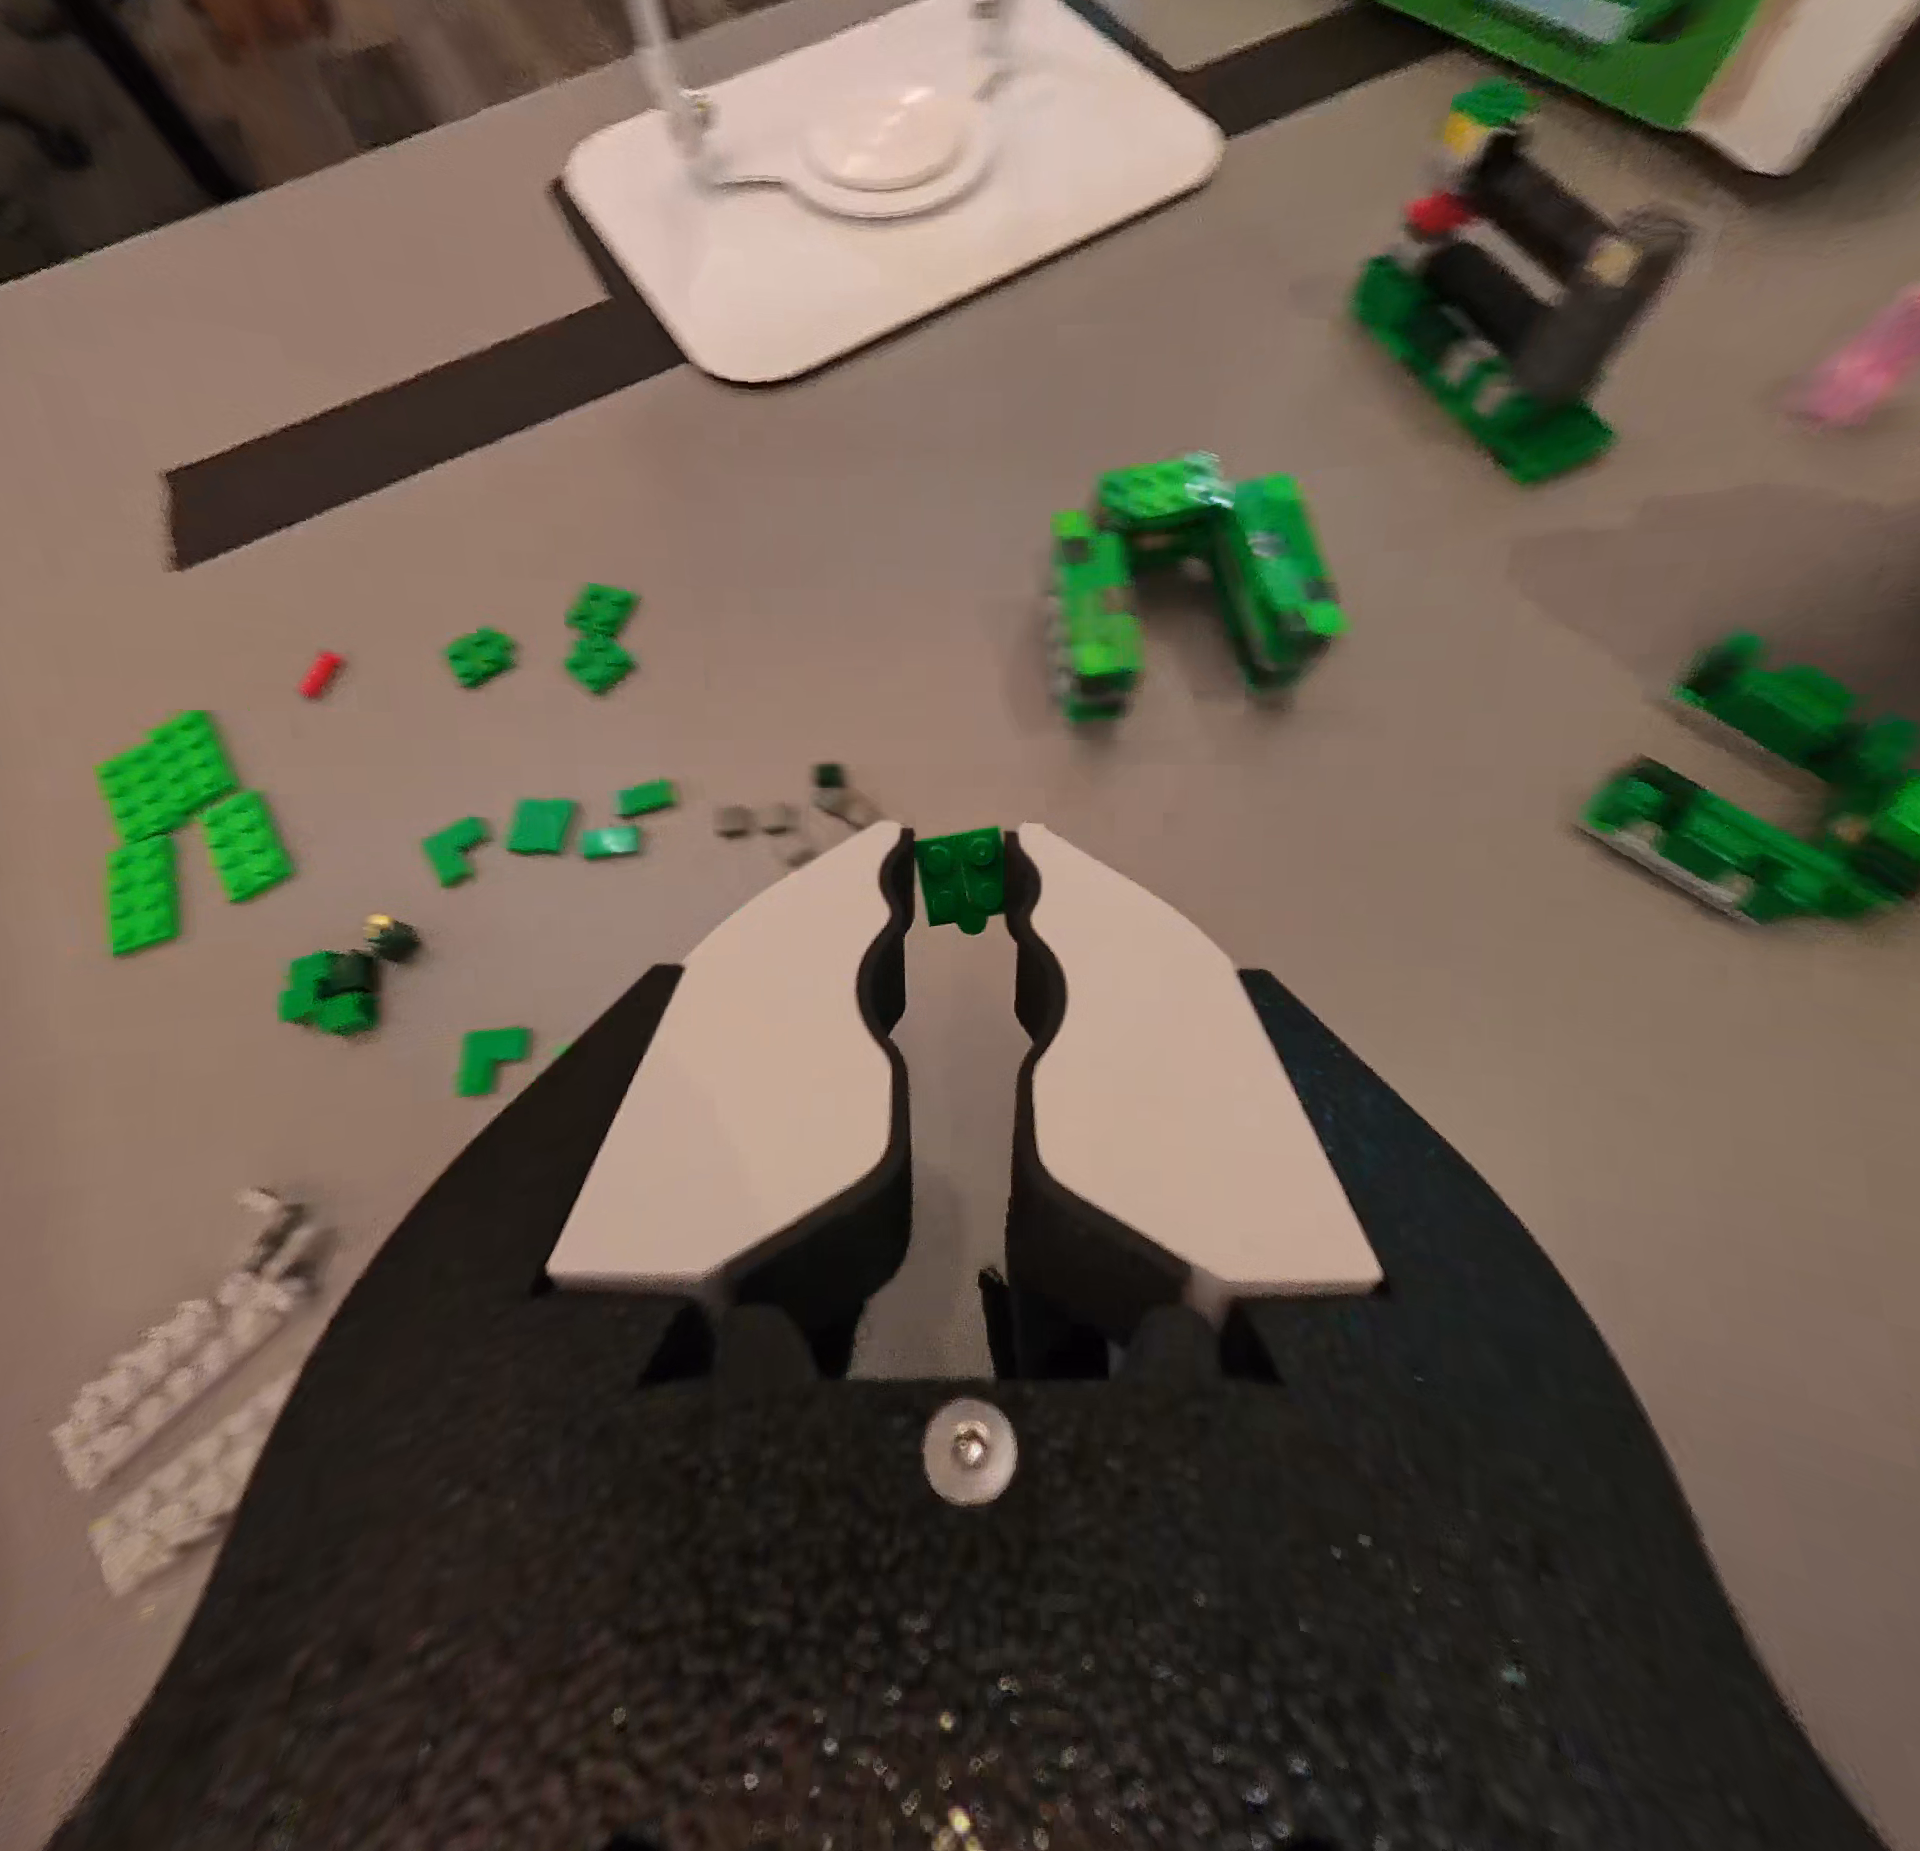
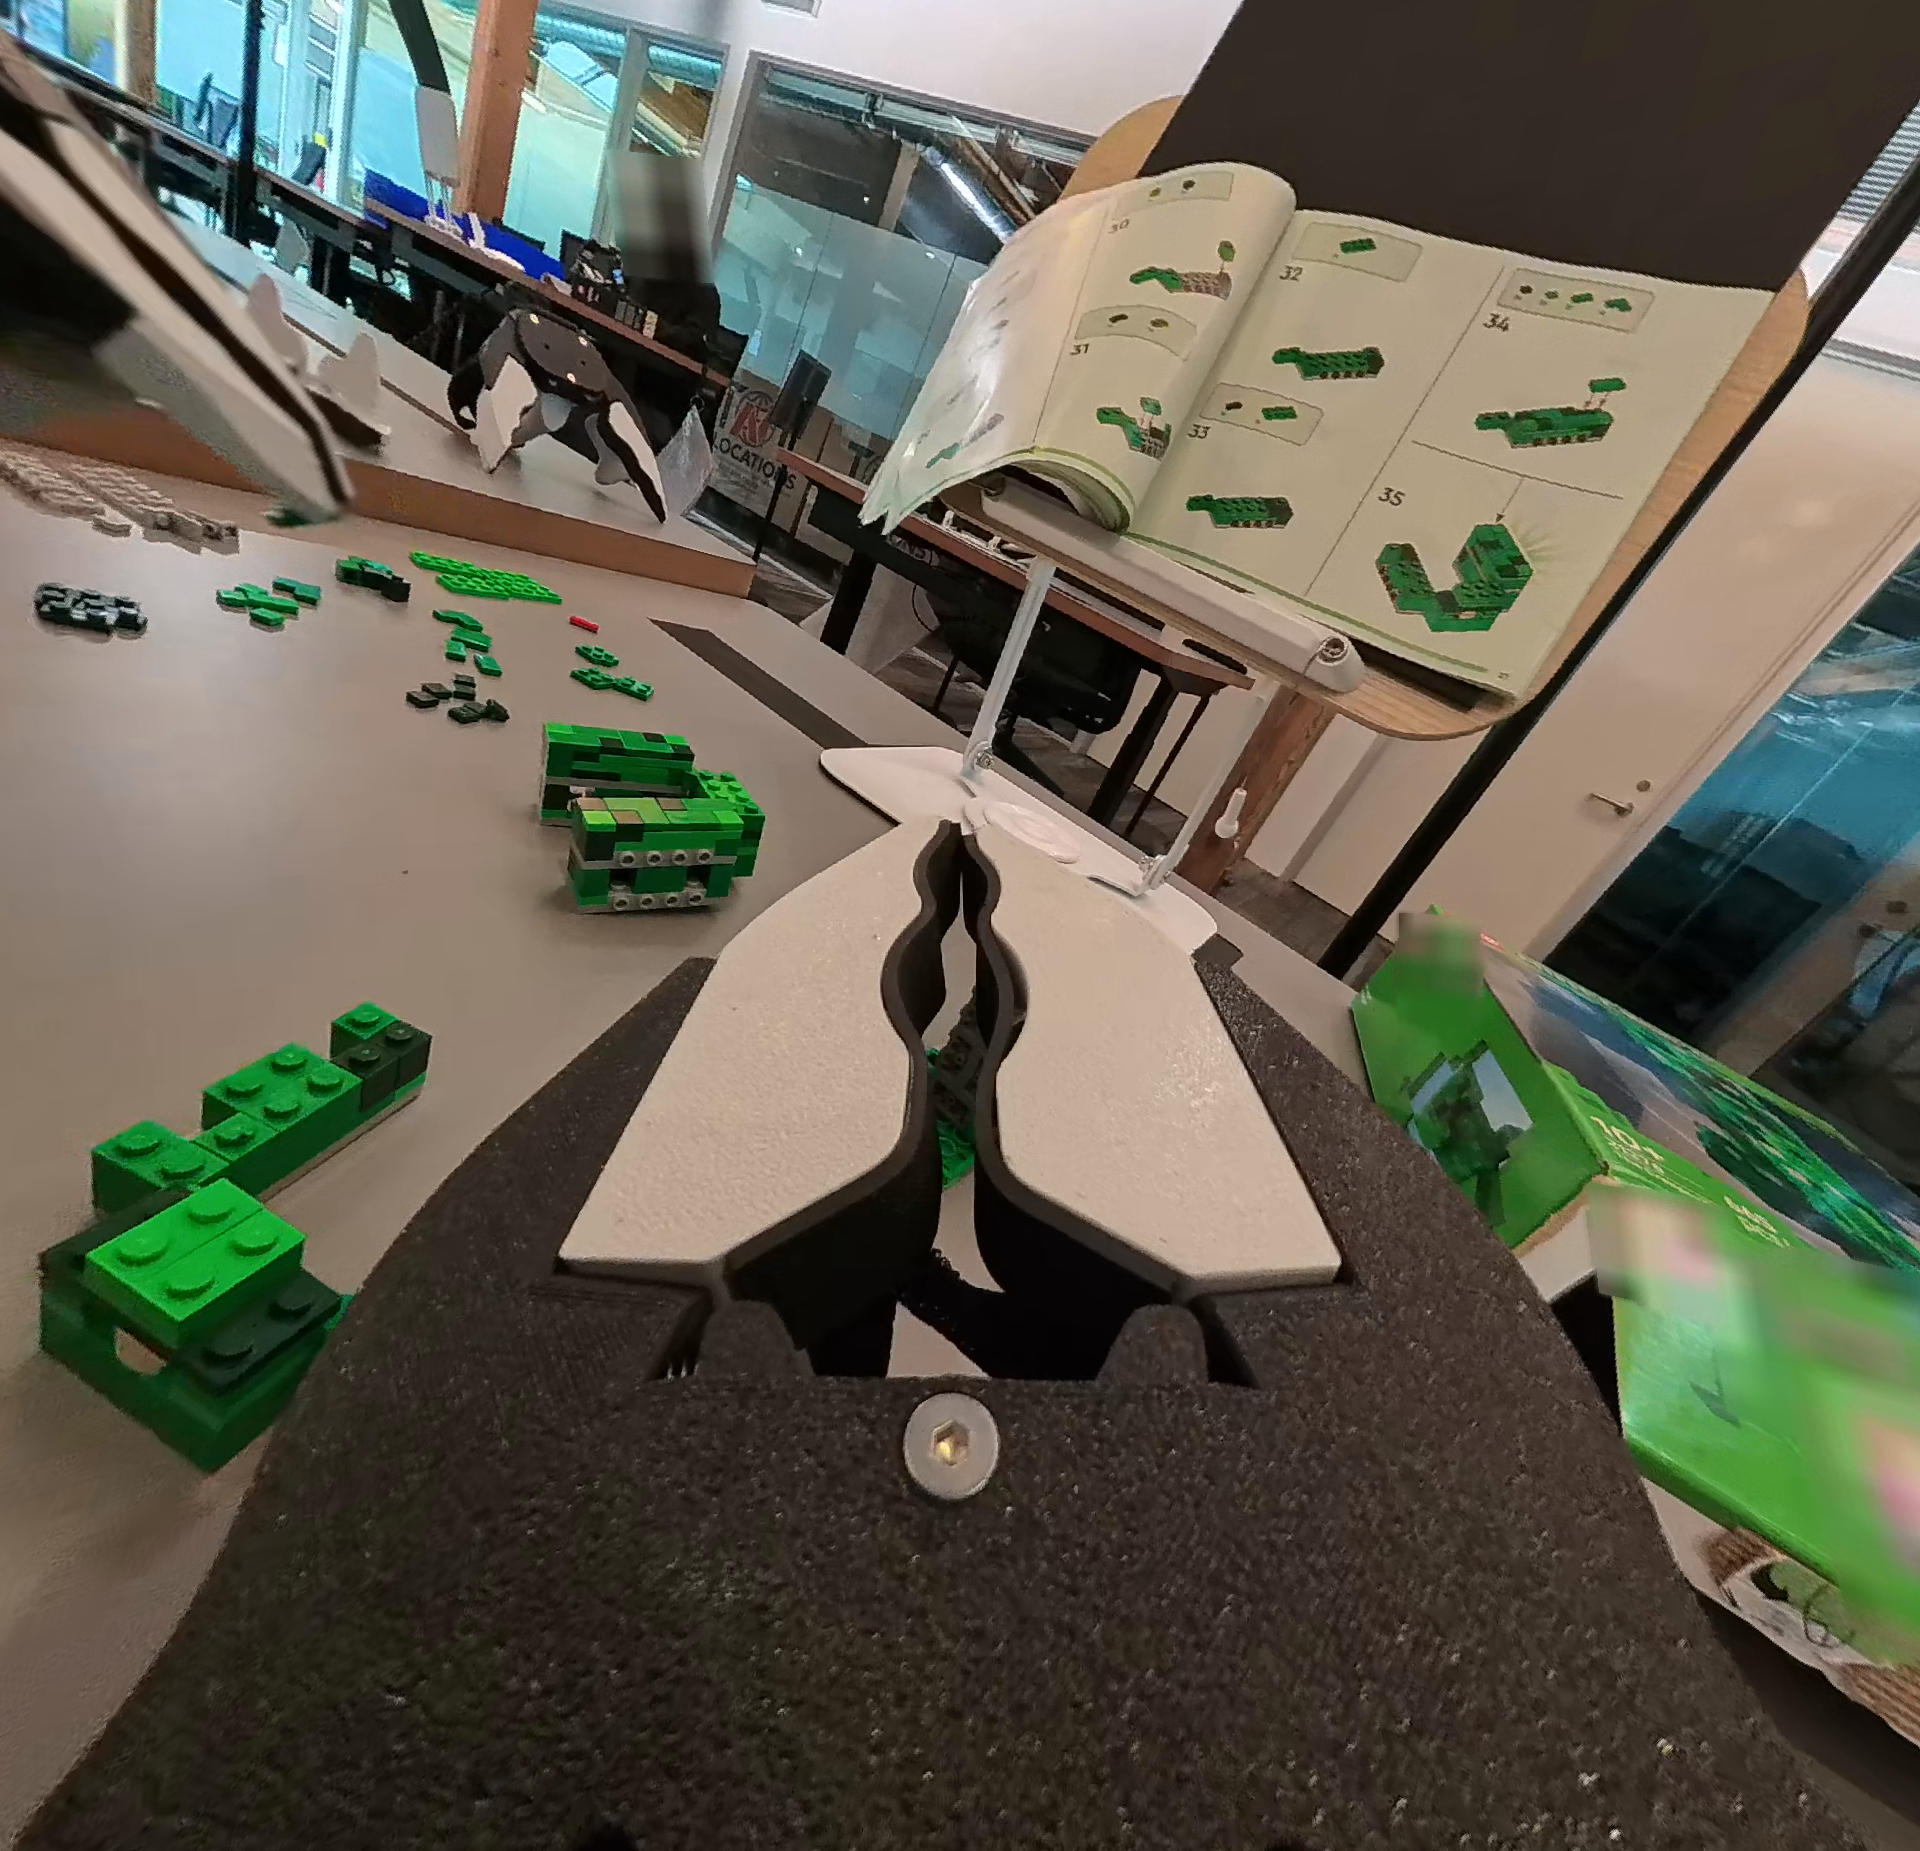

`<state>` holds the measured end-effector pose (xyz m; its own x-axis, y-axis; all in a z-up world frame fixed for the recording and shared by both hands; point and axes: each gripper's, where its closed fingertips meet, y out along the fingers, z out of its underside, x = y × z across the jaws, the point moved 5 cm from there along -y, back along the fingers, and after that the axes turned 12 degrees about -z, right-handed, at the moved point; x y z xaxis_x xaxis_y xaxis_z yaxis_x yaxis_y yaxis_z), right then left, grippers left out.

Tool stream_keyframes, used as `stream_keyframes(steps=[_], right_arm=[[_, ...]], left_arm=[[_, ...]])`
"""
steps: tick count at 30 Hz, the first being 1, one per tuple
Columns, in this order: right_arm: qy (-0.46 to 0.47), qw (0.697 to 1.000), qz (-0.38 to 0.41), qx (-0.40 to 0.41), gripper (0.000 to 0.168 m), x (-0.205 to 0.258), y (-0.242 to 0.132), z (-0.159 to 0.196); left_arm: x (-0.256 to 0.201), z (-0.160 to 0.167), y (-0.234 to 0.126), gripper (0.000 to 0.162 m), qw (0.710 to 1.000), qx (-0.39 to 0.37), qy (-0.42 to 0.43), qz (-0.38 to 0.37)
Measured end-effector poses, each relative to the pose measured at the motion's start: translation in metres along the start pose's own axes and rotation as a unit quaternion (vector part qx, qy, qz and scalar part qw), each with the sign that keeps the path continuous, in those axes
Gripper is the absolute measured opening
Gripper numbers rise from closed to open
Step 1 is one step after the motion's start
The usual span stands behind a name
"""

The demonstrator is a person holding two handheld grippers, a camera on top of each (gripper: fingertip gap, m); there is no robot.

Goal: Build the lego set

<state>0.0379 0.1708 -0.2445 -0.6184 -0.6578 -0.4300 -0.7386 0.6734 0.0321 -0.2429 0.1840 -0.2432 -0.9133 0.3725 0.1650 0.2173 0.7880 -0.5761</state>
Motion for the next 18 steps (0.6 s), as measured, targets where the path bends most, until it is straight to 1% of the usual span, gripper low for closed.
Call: stream_keyframes(steps=[3, 6, 8, 11, 15, 18], right_arm=[[-0.007, 1.0, -0.001, 0.002, 0.0, 0.001, 0.0, -0.001], [-0.015, 1.0, -0.001, 0.004, 0.0, 0.003, 0.0, -0.001], [-0.019, 1.0, -0.001, 0.006, 0.0, 0.004, 0.0, -0.001], [-0.02, 1.0, -0.001, 0.008, 0.0, 0.004, 0.0, -0.001], [-0.018, 1.0, -0.001, 0.008, 0.0, 0.004, 0.0, -0.001], [-0.018, 1.0, -0.001, 0.008, 0.0, 0.004, 0.0, -0.001]], left_arm=[[-0.031, 0.013, -0.019, 0.016, 0.999, -0.008, 0.025, 0.033], [-0.052, 0.028, -0.031, 0.016, 0.995, -0.012, 0.07, 0.063], [-0.056, 0.039, -0.035, 0.016, 0.993, 0.001, 0.101, 0.055], [-0.067, 0.047, -0.043, 0.016, 0.991, 0.001, 0.118, 0.068], [-0.074, 0.059, -0.044, 0.016, 0.984, 0.019, 0.167, 0.06], [-0.076, 0.064, -0.042, 0.016, 0.983, 0.031, 0.172, 0.051]])
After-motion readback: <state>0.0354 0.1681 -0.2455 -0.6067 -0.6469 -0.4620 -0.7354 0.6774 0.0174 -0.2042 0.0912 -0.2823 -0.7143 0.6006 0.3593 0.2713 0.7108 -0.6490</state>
